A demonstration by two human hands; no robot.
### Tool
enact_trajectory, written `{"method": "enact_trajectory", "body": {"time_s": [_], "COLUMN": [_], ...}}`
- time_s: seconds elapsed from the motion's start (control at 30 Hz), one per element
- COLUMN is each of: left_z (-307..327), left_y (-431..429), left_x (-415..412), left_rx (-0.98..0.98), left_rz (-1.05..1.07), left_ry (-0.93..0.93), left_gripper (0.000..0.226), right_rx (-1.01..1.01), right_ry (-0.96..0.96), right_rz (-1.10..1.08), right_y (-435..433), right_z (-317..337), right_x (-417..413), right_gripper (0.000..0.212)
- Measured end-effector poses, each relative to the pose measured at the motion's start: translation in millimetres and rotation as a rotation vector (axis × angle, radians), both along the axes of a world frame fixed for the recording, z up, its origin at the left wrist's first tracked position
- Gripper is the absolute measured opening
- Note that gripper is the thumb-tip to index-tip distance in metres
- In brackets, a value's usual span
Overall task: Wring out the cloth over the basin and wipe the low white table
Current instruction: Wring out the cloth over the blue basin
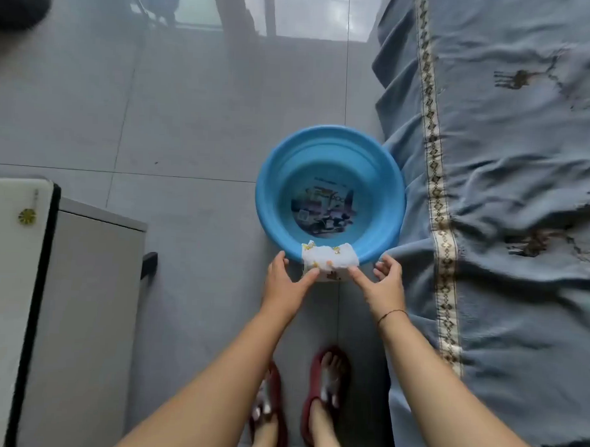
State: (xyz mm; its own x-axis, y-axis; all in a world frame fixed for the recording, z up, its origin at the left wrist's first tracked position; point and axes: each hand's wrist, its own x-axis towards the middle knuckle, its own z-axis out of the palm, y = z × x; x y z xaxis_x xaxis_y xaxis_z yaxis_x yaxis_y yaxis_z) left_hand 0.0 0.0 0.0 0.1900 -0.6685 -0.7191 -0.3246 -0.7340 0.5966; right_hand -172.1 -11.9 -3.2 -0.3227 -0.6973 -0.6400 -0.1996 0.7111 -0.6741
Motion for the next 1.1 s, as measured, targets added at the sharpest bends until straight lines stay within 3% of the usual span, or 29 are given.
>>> {"method": "enact_trajectory", "body": {"time_s": [0.23, 0.4, 0.5, 0.67, 0.87, 1.1], "left_z": [-80, -95, -91, -68, -18, 82], "left_y": [-15, -23, -22, -23, -36, -57], "left_x": [-17, -25, -27, -34, -34, -15], "left_rx": [0.149, 0.136, 0.154, 0.219, 0.028, -0.175], "left_rz": [0.245, 0.300, 0.241, 0.183, 0.126, 0.141], "left_ry": [0.139, 0.208, 0.190, 0.181, 0.164, 0.231], "left_gripper": [0.087, 0.035, 0.029, 0.028, 0.019, 0.009], "right_rx": [0.065, 0.036, 0.041, 0.045, -0.081, -0.204], "right_ry": [-0.076, -0.123, 0.023, 0.108, 0.012, -0.147], "right_rz": [-0.086, -0.023, 0.052, 0.125, 0.143, 0.062], "right_y": [-5, -8, -8, -12, -24, -48], "right_z": [-80, -97, -95, -72, -22, 73], "right_x": [-9, -9, -10, -12, -11, 1], "right_gripper": [0.088, 0.020, 0.040, 0.027, 0.007, 0.013]}}
